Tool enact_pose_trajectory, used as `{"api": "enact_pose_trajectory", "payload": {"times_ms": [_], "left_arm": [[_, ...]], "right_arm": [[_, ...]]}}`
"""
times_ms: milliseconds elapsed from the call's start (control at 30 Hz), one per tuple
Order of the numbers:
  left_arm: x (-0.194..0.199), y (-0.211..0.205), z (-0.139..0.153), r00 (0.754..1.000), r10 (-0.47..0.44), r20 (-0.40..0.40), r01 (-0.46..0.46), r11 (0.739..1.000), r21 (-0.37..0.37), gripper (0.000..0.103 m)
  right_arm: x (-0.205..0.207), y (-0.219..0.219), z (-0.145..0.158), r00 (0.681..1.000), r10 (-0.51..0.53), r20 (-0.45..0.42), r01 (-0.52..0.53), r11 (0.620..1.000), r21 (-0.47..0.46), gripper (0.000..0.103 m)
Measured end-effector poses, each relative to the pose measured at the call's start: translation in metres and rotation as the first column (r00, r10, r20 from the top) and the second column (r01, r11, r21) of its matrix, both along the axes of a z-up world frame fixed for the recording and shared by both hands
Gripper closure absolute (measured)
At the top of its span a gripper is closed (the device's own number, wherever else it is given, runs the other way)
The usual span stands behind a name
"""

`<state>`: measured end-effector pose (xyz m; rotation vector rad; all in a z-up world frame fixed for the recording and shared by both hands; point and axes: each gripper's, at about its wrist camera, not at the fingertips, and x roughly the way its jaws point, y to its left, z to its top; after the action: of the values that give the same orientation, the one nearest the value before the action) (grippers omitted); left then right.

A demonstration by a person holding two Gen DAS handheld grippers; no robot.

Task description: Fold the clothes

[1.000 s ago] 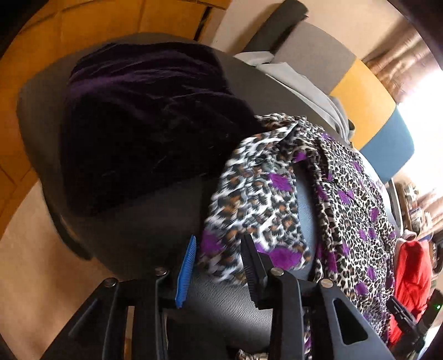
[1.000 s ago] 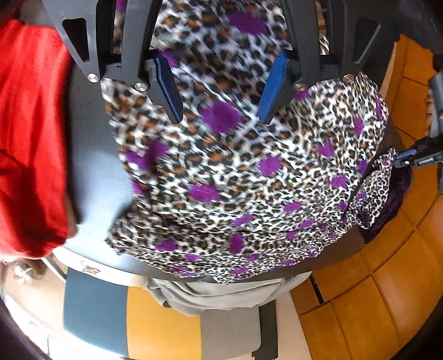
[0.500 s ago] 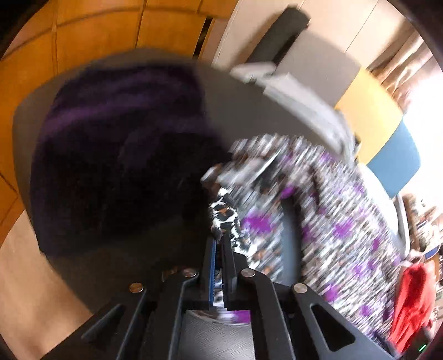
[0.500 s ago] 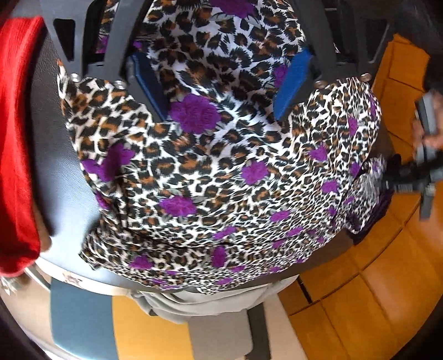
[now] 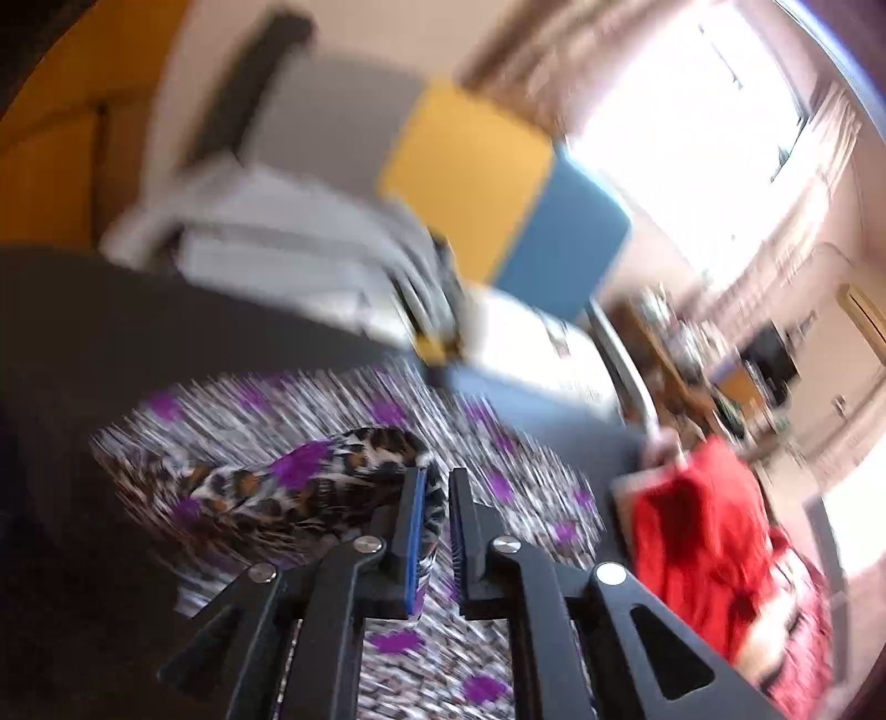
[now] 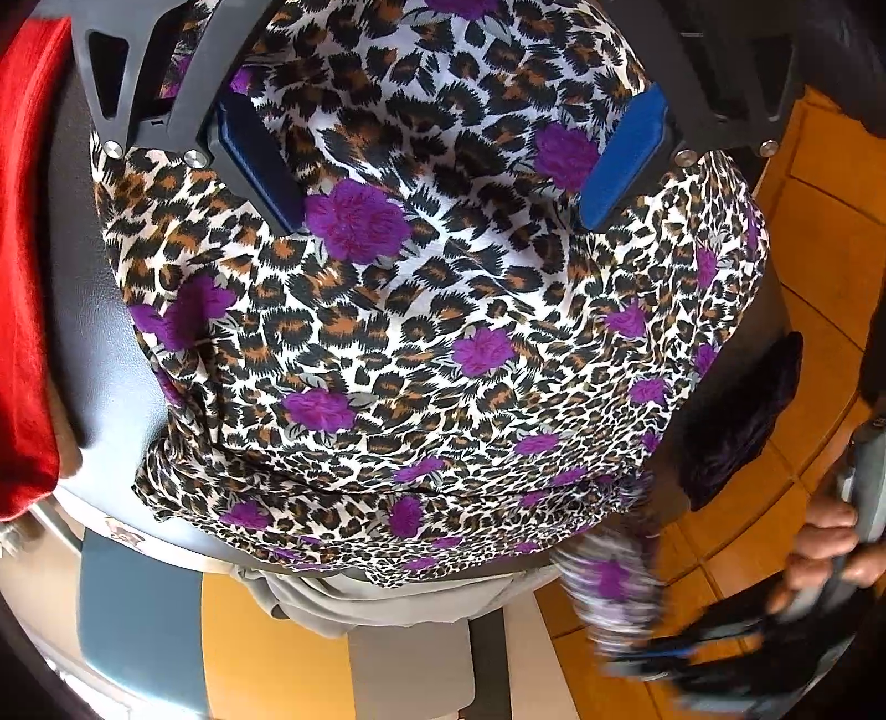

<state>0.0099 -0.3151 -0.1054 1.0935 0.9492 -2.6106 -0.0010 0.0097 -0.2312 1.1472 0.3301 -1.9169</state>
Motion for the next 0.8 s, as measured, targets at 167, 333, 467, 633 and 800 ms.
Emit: {"api": "enact_pose_trajectory", "payload": {"times_ms": [167,333,467,633,800], "left_arm": [[0.007,0.023,-0.035,0.999,-0.029,0.017,0.027,0.994,0.109,0.088],[0.058,-0.012,-0.074,0.993,0.083,0.081,-0.097,0.978,0.184,0.087],[0.093,-0.014,-0.108,0.985,0.114,0.130,-0.136,0.974,0.183,0.087],[0.118,-0.002,-0.125,0.987,0.123,0.103,-0.143,0.965,0.220,0.086],[0.119,0.008,-0.136,0.986,0.123,0.114,-0.145,0.966,0.215,0.086]], "right_arm": [[-0.011,0.002,0.007,0.998,-0.008,0.058,0.009,1.000,-0.011,0.010],[-0.035,-0.012,0.028,1.000,0.005,0.030,-0.004,0.999,-0.038,0.042],[-0.044,-0.053,0.038,0.995,0.085,-0.059,-0.086,0.996,-0.021,0.042],[-0.042,-0.121,0.031,0.963,0.229,-0.145,-0.224,0.973,0.047,0.045],[-0.056,-0.162,0.010,0.948,0.259,-0.182,-0.236,0.962,0.140,0.056]]}}
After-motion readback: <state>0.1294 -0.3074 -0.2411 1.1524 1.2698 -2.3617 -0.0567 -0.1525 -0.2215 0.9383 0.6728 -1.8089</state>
